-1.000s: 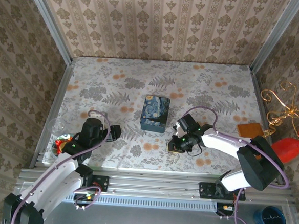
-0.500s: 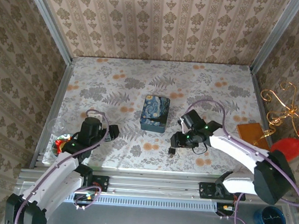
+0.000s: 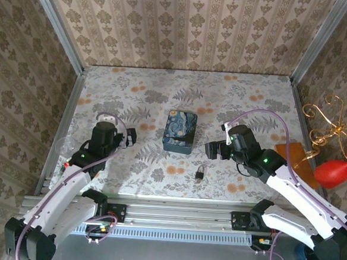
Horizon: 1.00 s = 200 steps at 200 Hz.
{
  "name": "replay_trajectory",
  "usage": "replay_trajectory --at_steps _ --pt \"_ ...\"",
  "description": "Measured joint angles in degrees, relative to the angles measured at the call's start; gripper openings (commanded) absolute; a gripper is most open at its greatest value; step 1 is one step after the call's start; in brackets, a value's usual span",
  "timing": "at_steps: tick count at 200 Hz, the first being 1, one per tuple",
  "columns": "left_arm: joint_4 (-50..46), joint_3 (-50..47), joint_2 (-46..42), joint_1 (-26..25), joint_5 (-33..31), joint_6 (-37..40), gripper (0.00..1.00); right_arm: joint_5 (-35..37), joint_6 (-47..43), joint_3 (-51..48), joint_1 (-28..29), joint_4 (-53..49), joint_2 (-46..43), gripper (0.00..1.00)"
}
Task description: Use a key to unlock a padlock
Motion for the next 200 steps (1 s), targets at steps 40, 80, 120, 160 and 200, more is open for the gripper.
replay_trajectory --at_steps 40,80,120,160,200 --pt "5.38 -2.45 -0.57 0.09 -13.31 2.95 1.0 9.31 -8.66 -7.93 -0.02 10.19 -7.13 1.0" --pt "17.03 -10.88 -2.86 2.45 -19.82 10.86 1.0 14.38 -14.08 -12.22 -1.66 16.85 -8.52 1.0" --pt "41.22 -22.88 3.37 5.4 -19.17 20.28 1.0 14.99 -18.25 -18.16 -1.95 24.63 -8.52 1.0" --pt "51.71 -23.74 15.47 11.37 -14.34 24.81 1.0 14.97 -21.35 -20.98 -2.51 28.37 -8.31 1.0" --pt "62.07 -22.32 23.89 15.06 -9.42 25.57 1.0 14.29 -25.42 -24.5 -3.48 33.57 -6.38 1.0"
